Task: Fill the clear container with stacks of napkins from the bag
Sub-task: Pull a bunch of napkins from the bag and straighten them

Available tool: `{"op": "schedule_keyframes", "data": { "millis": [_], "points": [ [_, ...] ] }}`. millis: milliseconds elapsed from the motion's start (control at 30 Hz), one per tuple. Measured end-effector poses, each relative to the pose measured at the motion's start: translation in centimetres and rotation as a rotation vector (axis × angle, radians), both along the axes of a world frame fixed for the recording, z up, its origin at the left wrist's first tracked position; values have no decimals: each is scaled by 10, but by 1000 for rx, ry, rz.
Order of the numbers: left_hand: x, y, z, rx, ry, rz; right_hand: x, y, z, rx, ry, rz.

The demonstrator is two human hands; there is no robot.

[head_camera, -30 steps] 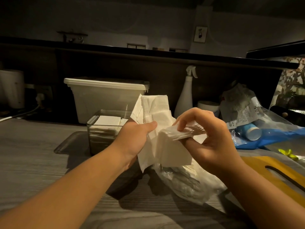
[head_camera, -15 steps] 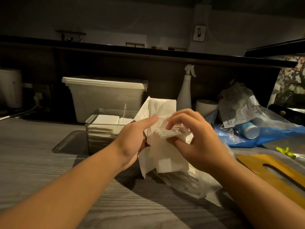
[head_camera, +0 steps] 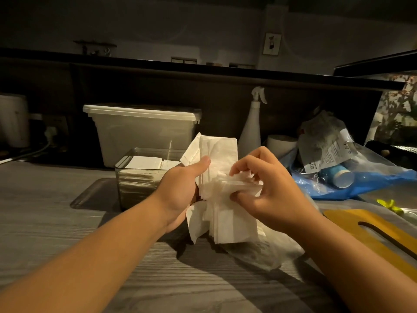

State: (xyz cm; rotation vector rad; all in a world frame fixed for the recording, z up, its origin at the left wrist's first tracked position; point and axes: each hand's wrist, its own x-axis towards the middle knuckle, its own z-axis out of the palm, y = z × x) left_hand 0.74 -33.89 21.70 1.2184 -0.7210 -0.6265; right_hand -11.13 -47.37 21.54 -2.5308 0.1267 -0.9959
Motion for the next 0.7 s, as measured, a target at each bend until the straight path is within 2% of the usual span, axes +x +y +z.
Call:
{"op": "schedule_keyframes", "data": {
  "millis": [133, 300, 500, 700],
  "points": [
    [1, 1, 0, 3, 3, 21, -1, -2, 0, 15, 43, 49],
    [1, 0, 1, 24, 0, 30, -7, -5, 6, 89, 190, 170],
    [0, 1, 3, 37, -17, 16, -8, -16, 12, 523, 88, 442],
    [-2, 3, 4, 55, -56, 6, -4, -22, 11, 613, -29, 433]
  ]
}}
